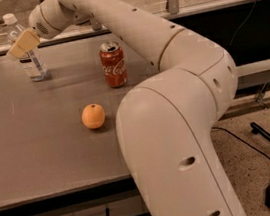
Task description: Pick blue plastic bottle
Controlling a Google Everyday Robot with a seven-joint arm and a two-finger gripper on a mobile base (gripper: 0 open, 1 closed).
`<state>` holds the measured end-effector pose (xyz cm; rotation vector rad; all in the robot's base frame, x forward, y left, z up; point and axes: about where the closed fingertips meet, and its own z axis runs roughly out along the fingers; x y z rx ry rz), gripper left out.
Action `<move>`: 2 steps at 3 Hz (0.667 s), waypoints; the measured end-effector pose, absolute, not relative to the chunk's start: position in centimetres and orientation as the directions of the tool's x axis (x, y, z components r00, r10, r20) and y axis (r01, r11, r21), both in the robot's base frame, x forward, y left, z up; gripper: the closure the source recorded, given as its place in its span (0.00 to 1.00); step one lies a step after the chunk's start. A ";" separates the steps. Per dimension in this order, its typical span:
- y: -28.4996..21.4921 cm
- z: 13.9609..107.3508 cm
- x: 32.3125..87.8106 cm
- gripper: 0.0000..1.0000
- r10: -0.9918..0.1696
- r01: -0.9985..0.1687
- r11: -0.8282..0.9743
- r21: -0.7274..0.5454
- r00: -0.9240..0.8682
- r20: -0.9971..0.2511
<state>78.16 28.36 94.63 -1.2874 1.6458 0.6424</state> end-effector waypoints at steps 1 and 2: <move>28.9 94.3 77.8 0.11 -0.456 -0.944 0.305 -0.125 -0.030 -0.889; 29.2 94.1 77.6 0.34 -0.455 -0.948 0.294 -0.118 -0.031 -0.890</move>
Offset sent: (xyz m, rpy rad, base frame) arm -0.0060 0.0051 -0.0030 0.0098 0.0155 0.0310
